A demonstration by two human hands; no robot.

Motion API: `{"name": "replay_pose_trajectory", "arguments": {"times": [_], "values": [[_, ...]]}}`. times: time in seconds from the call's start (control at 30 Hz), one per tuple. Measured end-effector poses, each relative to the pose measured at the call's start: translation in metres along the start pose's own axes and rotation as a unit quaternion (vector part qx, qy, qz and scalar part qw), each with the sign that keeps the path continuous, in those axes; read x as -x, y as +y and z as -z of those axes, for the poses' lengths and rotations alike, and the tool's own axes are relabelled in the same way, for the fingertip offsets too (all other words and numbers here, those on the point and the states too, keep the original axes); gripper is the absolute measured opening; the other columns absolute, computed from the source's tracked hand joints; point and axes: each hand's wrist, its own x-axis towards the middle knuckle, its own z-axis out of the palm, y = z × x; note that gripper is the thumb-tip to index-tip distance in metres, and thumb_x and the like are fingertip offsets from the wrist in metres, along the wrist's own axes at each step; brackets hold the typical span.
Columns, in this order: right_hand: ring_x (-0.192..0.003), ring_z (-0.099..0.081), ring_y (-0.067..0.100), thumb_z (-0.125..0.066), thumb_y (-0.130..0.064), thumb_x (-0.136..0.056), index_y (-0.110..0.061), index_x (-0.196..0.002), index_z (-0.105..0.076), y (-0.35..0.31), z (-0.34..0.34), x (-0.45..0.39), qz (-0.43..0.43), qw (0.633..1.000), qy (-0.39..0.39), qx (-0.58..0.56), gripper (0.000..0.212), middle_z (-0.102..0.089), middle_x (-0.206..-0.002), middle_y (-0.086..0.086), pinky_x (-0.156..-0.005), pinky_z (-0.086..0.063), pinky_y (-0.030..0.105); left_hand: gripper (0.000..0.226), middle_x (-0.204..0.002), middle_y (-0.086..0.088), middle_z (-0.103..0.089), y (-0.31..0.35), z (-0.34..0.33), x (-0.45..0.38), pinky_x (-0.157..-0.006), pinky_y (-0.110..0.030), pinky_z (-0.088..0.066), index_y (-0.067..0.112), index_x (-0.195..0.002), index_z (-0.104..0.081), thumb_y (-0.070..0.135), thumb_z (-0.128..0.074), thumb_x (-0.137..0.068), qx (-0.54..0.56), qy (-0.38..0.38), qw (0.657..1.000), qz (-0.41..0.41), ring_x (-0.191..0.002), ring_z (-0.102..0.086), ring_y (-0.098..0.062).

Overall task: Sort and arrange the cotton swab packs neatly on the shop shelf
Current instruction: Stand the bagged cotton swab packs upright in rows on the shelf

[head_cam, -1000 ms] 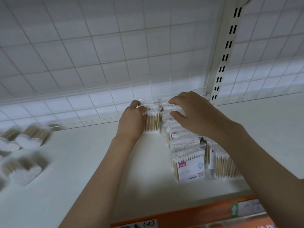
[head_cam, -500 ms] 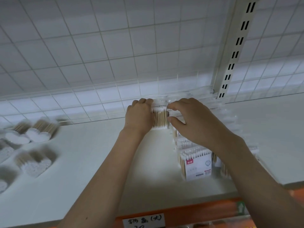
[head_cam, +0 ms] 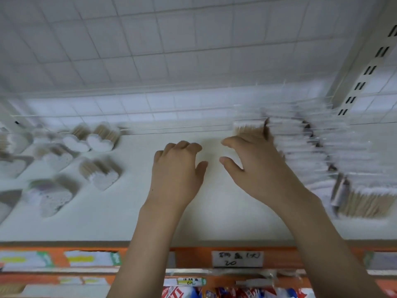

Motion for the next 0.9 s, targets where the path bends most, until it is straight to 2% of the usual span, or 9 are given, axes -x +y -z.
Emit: {"name": "replay_pose_trajectory", "arguments": {"times": [0.2, 0.3, 0.47, 0.63, 0.77, 0.9], "values": [[-0.114, -0.046, 0.017, -0.049, -0.031, -0.093, -0.018, -0.125, -0.053, -0.092, -0.045, 0.013, 0.024, 0.999, -0.009, -0.020, 0.034, -0.058, -0.119, -0.003, -0.097, -0.036, 0.029, 0.034, -0.112, 0.002, -0.063, -0.084, 0.046, 0.077, -0.087, -0.036, -0.040, 0.020, -0.118, -0.061, 0.033, -0.060, -0.086, 0.003, 0.026, 0.998, 0.062, -0.106, -0.055, -0.024], [-0.112, -0.048, 0.019, -0.052, -0.028, -0.092, -0.016, -0.120, -0.057, -0.157, -0.072, 0.020, 0.027, 0.998, 0.005, -0.054, 0.031, -0.060, -0.116, -0.003, -0.094, -0.037, 0.031, 0.033, -0.114, 0.005, -0.063, -0.140, 0.072, 0.116, -0.087, -0.035, -0.037, 0.022, -0.118, -0.060, 0.034, -0.059, -0.087, -0.011, 0.038, 0.995, 0.093, -0.108, -0.053, -0.022], [-0.110, -0.045, 0.013, -0.052, -0.029, -0.091, -0.018, -0.119, -0.058, -0.273, -0.120, 0.022, 0.057, 0.993, -0.002, -0.101, 0.030, -0.059, -0.114, -0.006, -0.090, -0.028, 0.021, 0.031, -0.110, -0.001, -0.065, -0.243, 0.127, 0.182, -0.086, -0.040, -0.043, 0.017, -0.113, -0.064, 0.030, -0.063, -0.084, -0.023, 0.067, 0.986, 0.149, -0.105, -0.055, -0.029], [-0.112, -0.049, 0.021, -0.056, -0.025, -0.090, -0.014, -0.116, -0.060, -0.376, -0.154, 0.011, 0.099, 0.989, -0.017, -0.108, 0.028, -0.062, -0.114, 0.001, -0.092, -0.031, 0.026, 0.032, -0.112, -0.003, -0.064, -0.329, 0.173, 0.235, -0.084, -0.039, -0.040, 0.017, -0.115, -0.063, 0.030, -0.062, -0.086, -0.040, 0.082, 0.973, 0.213, -0.106, -0.054, -0.030], [-0.112, -0.048, 0.018, -0.055, -0.026, -0.091, -0.015, -0.116, -0.060, -0.430, -0.174, 0.006, 0.129, 0.984, -0.037, -0.115, 0.028, -0.061, -0.114, -0.002, -0.093, -0.035, 0.029, 0.031, -0.114, -0.001, -0.063, -0.376, 0.193, 0.264, -0.085, -0.038, -0.039, 0.018, -0.116, -0.062, 0.031, -0.060, -0.087, -0.038, 0.095, 0.963, 0.251, -0.107, -0.053, -0.028], [-0.114, -0.046, 0.015, -0.053, -0.027, -0.092, -0.015, -0.118, -0.058, -0.460, -0.190, -0.005, 0.151, 0.981, -0.055, -0.109, 0.029, -0.059, -0.116, -0.003, -0.096, -0.034, 0.027, 0.031, -0.113, 0.000, -0.064, -0.408, 0.200, 0.278, -0.086, -0.038, -0.041, 0.019, -0.116, -0.061, 0.031, -0.056, -0.088, -0.029, 0.089, 0.955, 0.282, -0.104, -0.054, -0.028]]}}
